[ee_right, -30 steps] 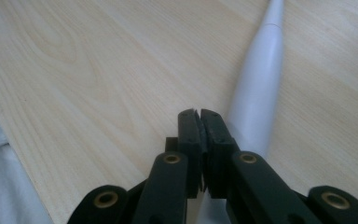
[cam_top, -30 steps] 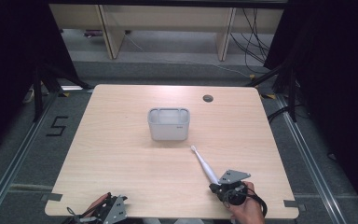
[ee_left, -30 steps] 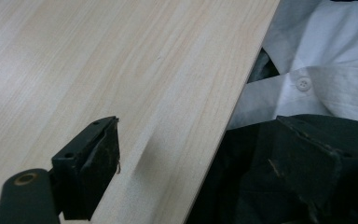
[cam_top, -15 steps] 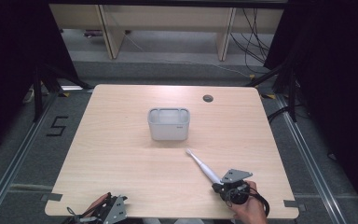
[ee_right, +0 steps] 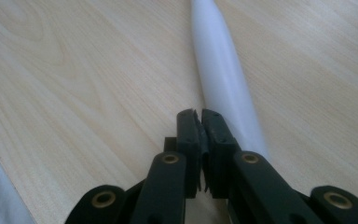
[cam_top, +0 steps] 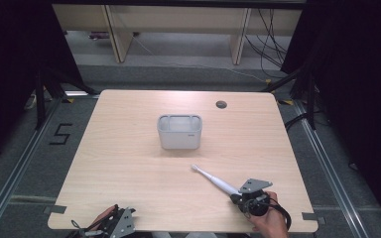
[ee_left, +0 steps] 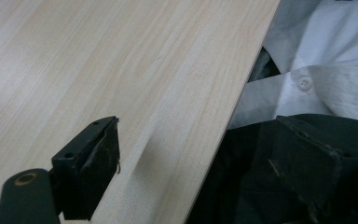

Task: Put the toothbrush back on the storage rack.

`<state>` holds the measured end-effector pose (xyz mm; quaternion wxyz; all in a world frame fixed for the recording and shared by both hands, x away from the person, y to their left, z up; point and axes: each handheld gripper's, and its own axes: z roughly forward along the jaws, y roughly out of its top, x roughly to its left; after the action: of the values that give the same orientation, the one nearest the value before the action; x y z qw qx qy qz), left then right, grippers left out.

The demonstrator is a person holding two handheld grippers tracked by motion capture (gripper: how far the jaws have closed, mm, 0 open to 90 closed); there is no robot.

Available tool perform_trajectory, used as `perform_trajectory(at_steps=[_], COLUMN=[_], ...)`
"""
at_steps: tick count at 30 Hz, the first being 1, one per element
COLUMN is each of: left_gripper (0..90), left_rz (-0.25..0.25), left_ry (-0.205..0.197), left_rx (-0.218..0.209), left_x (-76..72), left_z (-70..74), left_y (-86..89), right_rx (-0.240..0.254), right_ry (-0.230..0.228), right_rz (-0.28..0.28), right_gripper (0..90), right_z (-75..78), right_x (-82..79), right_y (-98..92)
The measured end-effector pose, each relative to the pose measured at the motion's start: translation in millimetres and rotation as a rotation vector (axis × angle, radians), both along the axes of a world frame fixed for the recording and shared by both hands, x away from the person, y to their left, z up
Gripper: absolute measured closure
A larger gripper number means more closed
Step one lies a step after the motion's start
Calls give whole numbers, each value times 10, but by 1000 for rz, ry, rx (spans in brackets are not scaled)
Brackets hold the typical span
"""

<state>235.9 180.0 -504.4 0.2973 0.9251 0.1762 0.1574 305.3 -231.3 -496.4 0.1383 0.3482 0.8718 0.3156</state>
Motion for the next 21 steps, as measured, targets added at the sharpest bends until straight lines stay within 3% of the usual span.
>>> perform_trajectory(at_steps=[2,6,11,18,19,20,21], left_gripper=[153,153,153,153,153,153,153], left_rz=[3,5,7,4,16,12,11], left_ry=[1,1,-2,8,-7,-2,0], left_rx=[-2,-2,-3,5,10,8,6], left_x=[4,7,14,24,21,23,24], left_z=[-6,-6,-7,-10,-14,-14,-14], left_y=[-2,-1,4,3,-1,-1,0], right_rx=[6,1,-113,-165,-173,-197,-195], right_ry=[14,-6,-57,-33,-29,-47,-12], right_rz=[1,9,29,28,31,58,43], right_gripper=[840,761,662,613,609,597,587], right_z=[15,113,262,283,283,282,290], right_x=[-4,-46,-18,61,77,122,131], right_y=[6,81,224,285,295,300,314])
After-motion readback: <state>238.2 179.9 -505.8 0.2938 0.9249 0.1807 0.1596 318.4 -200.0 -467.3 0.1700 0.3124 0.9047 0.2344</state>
